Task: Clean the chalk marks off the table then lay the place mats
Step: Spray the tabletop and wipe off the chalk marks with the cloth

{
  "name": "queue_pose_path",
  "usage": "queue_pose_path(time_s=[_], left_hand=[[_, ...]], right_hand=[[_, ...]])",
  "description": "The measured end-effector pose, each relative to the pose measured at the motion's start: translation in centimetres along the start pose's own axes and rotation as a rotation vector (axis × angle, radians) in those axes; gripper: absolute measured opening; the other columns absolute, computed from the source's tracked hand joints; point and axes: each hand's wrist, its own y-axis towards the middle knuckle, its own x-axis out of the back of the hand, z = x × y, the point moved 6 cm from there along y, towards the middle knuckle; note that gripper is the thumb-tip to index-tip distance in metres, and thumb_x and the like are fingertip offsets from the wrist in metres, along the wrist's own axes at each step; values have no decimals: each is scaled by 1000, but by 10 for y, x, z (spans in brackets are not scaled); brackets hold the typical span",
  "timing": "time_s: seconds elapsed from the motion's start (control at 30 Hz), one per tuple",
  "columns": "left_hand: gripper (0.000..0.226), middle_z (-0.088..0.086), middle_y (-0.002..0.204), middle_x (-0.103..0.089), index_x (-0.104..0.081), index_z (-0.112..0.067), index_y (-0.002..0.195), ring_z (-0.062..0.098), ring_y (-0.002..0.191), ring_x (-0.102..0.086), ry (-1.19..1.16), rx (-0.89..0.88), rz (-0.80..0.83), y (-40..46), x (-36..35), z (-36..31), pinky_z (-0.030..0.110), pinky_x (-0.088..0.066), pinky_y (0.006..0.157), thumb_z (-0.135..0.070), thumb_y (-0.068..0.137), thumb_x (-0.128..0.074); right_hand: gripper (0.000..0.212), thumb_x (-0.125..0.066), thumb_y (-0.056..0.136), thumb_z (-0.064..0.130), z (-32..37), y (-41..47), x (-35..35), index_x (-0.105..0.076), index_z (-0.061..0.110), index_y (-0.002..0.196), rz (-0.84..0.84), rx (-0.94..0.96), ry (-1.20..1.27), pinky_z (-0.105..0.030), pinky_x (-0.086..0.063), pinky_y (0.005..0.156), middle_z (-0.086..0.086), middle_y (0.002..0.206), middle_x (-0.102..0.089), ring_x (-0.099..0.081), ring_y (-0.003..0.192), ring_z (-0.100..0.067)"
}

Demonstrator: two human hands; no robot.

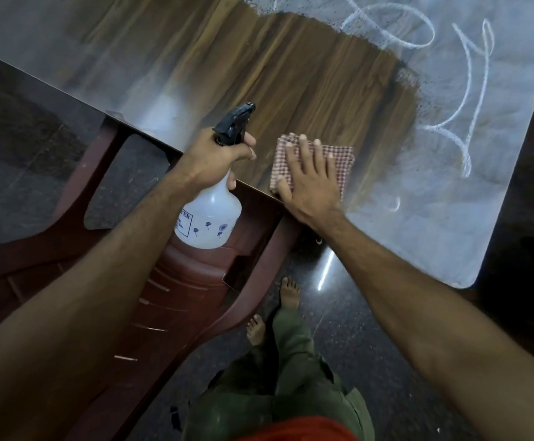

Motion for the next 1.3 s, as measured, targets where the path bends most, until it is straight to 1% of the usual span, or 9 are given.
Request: queue_pose_path(time_s=[0.17,0.3,0.4,0.57,0.77,0.93,1.03,1.2,1.3], left_hand=[[16,8,105,-70,-65,-9,102,22,39,-51,15,-8,39,-1,-13,-5,29,-50,55,-12,86,-66],[13,6,105,-69,-64,-11,100,22,39,-50,4,-9,53,-3,-16,-7,27,-48,49,-11,87,-66],[13,4,103,-70,-64,-11,99,22,39,-50,13,-12,57,-3,-17,-6,24,-47,49,-11,86,-66],[11,3,100,-71,-67,-15,95,22,40,-52,27,-11,56,-3,-22,-3,26,-47,49,-13,84,-68],[16,5,105,-71,-66,-11,101,21,41,-52,28,-12,74,-1,-25,-7,26,-47,53,-14,85,-67],[13,5,105,-71,-67,-14,98,22,41,-53,30,-18,82,0,-29,-11,27,-48,53,-14,85,-69],[11,8,104,-71,-66,-16,95,23,41,-53,34,-21,100,0,-35,-12,28,-48,54,-14,85,-68],[15,21,104,-67,-65,-8,102,19,37,-49,54,-27,141,1,-56,-19,26,-48,48,-9,87,-66],[17,21,106,-67,-64,-7,104,19,38,-50,70,-27,176,1,-68,-25,28,-49,49,-11,88,-66]], right_hand=[[69,-20,96,59,-20,-46,-6,-14,28,158,-17,40,-17,-45,-5,122,0,166,-5,-3,153,-22],[73,-12,93,60,-79,-63,1,-7,29,158,-9,-139,14,-48,-2,122,-1,166,0,0,153,-24],[78,-10,91,61,-80,-45,8,-11,23,158,-29,-243,30,-51,-2,121,-7,166,-1,-1,152,-30],[73,-15,93,57,-14,-20,0,-13,25,158,-32,-135,-6,-53,-6,121,-7,166,-6,-5,152,-31],[66,-20,97,59,-50,-74,-7,-16,30,157,-59,-65,-16,-49,-9,121,-1,166,-8,-7,152,-24],[69,-18,95,59,-116,-88,4,-9,32,158,-38,-254,2,-49,-3,122,0,166,-1,-3,152,-24],[72,-15,94,58,-119,-66,9,-11,27,158,-61,-375,39,-52,-4,122,-4,166,-2,-2,152,-28],[70,-14,95,57,-58,-59,-1,-8,27,158,-46,-209,39,-52,-1,121,-5,166,-1,-1,152,-29],[68,-22,96,57,-57,-86,-4,-17,28,157,-74,-166,45,-50,-10,121,-2,166,-8,-7,152,-25]])
